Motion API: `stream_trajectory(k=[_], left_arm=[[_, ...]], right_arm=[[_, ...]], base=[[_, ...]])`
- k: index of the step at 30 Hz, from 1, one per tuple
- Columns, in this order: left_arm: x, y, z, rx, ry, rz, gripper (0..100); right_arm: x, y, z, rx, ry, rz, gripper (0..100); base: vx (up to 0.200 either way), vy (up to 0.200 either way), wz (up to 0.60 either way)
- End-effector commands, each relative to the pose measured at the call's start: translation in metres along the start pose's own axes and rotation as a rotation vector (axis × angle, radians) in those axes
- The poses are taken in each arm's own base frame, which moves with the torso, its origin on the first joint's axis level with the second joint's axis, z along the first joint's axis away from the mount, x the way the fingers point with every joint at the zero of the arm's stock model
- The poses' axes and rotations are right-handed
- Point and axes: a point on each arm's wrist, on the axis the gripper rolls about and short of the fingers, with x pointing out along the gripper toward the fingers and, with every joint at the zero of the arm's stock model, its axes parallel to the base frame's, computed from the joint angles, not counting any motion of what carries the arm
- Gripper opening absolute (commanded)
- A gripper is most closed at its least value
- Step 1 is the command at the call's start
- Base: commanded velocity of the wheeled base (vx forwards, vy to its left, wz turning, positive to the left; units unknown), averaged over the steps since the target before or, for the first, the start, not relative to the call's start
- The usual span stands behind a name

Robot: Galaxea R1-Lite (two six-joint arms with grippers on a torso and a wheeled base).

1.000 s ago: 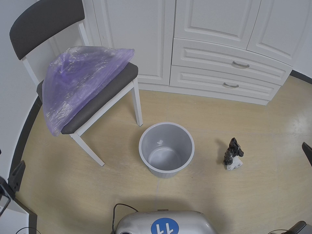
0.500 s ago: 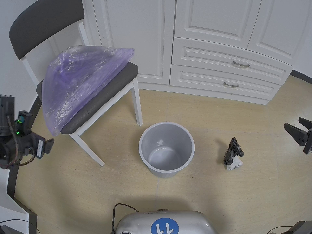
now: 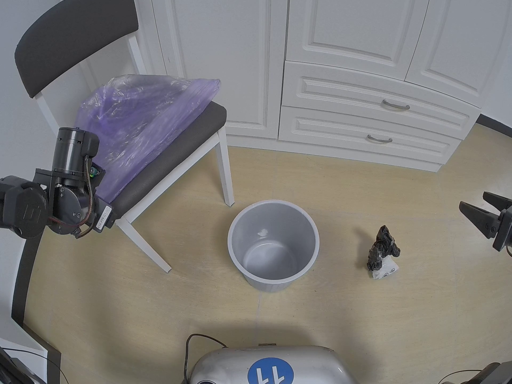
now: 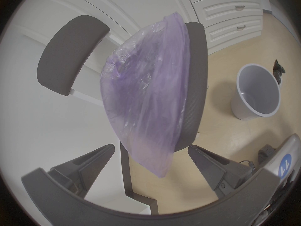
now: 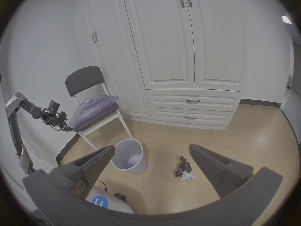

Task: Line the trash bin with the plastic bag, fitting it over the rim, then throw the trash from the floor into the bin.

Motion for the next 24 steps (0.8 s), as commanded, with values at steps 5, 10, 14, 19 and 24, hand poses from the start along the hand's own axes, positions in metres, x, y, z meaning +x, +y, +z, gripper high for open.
stream_trajectory(k=[5,10,14,19,24], left_arm=[[-0.006,0.019,0.001,-0.029,-0.015,0.036,100],[-0.010,0.029,-0.006,-0.007,-0.003,0.060,100],[-0.006,0.028,-0.014,0.005,0.025,0.060,100],[-0.001,0.019,-0.025,0.039,0.067,0.043,100],[0.005,0.020,-0.028,0.105,0.090,0.050,100]], right_arm=[[0.002,-0.001,-0.001,0.003,0.011,-0.006,100],[0.003,-0.002,-0.002,0.005,0.017,-0.006,100],[0.006,-0.002,-0.003,0.001,0.029,-0.006,100],[0.007,-0.002,-0.004,-0.005,0.032,-0.006,100],[0.006,-0.002,-0.004,-0.006,0.030,-0.006,100]], base=[[0.000,0.000,0.00],[0.000,0.000,0.00],[0.000,0.000,0.00],[0.000,0.000,0.00],[0.000,0.000,0.00]])
